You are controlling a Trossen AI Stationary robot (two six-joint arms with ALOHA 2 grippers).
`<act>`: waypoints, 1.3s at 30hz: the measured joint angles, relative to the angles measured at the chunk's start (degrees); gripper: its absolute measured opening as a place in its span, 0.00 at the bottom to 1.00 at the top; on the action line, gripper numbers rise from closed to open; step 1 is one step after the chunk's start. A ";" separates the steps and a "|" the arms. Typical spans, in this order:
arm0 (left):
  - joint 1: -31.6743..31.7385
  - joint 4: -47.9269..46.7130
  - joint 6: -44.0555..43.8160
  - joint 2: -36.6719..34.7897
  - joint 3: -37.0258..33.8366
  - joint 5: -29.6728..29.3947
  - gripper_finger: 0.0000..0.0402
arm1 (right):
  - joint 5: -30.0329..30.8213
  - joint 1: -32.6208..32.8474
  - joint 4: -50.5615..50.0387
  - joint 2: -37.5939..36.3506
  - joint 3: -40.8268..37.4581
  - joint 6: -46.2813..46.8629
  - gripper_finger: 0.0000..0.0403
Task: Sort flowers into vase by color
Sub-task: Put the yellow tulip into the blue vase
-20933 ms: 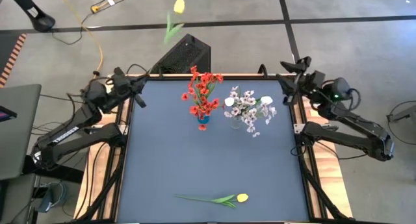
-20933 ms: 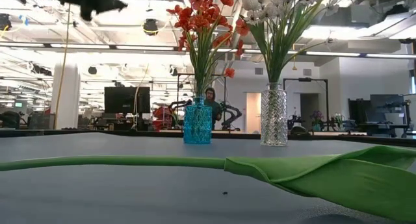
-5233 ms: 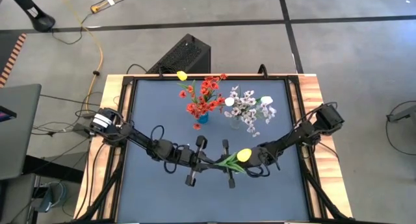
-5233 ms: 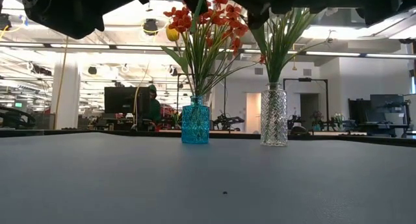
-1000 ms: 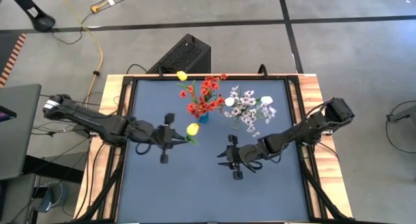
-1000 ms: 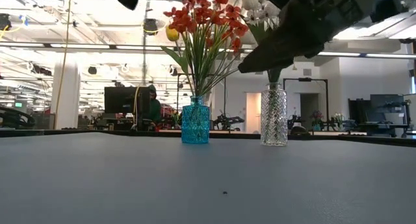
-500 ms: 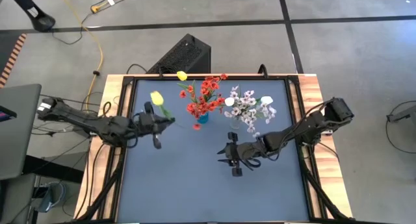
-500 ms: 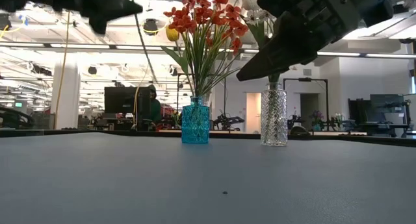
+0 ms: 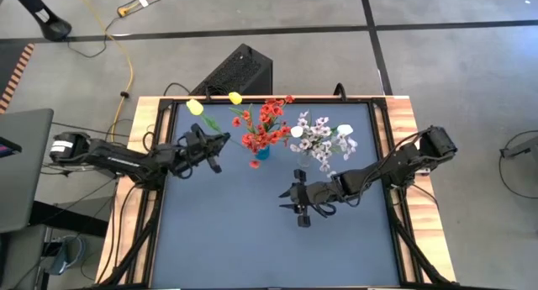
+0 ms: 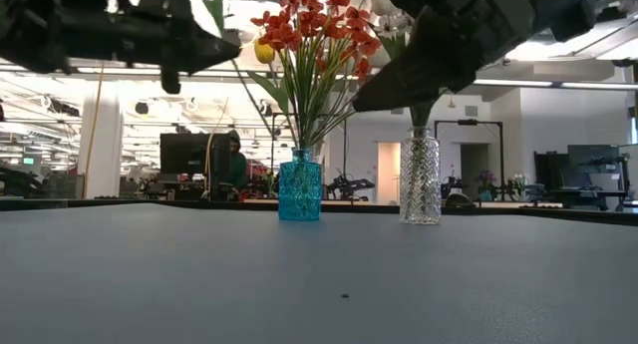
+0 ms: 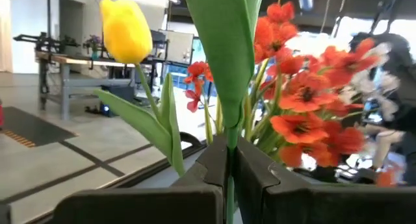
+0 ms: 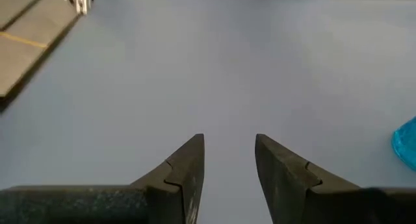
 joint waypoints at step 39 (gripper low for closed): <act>7.34 -6.92 0.12 9.54 10.29 6.34 0.00 | 0.00 0.15 0.03 0.00 0.00 0.48 0.40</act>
